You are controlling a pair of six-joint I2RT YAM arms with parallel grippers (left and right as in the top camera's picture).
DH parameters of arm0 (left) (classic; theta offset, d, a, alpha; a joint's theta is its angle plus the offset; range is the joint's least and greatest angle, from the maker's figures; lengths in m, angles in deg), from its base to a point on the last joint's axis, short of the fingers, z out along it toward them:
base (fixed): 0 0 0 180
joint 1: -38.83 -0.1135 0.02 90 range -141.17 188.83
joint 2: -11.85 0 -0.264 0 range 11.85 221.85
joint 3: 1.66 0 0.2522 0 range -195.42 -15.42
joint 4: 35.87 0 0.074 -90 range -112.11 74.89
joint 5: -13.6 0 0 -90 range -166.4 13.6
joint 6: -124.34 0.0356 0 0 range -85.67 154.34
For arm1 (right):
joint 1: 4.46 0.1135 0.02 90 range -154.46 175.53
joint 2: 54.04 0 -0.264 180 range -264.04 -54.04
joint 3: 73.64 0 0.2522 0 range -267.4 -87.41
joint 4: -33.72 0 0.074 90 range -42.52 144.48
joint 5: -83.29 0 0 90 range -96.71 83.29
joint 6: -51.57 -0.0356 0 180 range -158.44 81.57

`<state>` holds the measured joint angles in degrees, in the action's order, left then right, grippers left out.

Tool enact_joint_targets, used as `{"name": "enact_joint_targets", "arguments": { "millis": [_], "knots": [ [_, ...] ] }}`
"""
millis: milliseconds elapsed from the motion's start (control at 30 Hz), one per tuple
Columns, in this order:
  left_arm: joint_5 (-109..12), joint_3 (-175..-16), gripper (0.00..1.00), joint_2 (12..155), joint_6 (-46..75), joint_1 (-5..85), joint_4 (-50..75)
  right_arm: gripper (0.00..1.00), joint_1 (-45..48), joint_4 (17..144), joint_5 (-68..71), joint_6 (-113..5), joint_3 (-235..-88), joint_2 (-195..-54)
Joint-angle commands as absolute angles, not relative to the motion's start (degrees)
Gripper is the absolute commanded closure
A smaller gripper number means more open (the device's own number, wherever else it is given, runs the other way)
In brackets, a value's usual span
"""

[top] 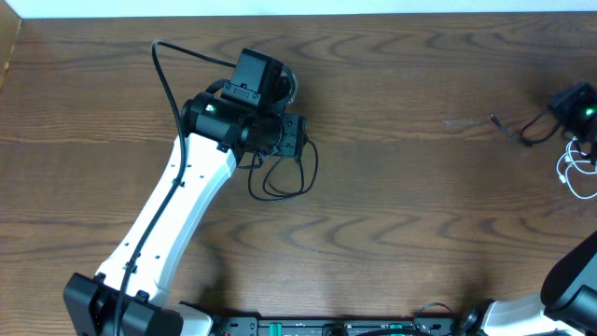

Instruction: Untangle cables

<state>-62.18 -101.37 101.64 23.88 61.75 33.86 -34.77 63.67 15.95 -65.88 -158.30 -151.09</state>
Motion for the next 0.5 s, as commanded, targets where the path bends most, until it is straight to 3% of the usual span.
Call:
{"name": "enact_joint_targets", "arguments": {
  "millis": [0, 67, 100, 167, 200, 267, 467],
  "knots": [
    [-63.0, -101.9, 0.43, 101.8, 24.4, 61.6, 34.4, 0.99, -36.0, 62.3, 10.5, -71.3, -159.6, -150.7],
    [-63.0, -101.9, 0.43, 101.8, 24.4, 61.6, 34.4, 0.98, -36.4, 63.2, 5.2, -71.2, -159.5, -150.7],
    [-63.0, -101.9, 0.43, 101.8, 24.4, 61.6, 34.4, 0.92, -36.6, 64.1, 2.6, -71.2, -159.6, -150.7],
    [-63.0, -101.9, 0.43, 101.8, 24.4, 61.6, 34.4, 0.72, -36.9, 65.6, -0.5, -71.2, -159.5, -150.7],
    [-63.0, -101.9, 0.43, 101.8, 24.4, 61.6, 34.4, 0.53, -36.9, 66.7, -2.0, -71.2, -159.5, -150.7],
    [-63.0, -101.9, 0.43, 101.8, 24.4, 61.6, 34.4, 0.36, -36.9, 67.9, -2.0, -70.6, -159.5, -150.7],
    [-63.0, -101.9, 0.43, 101.8, 24.4, 61.6, 34.4, 0.27, -36.1, 71.3, 9.4, -65.4, -159.5, -150.7]
  ]
}}
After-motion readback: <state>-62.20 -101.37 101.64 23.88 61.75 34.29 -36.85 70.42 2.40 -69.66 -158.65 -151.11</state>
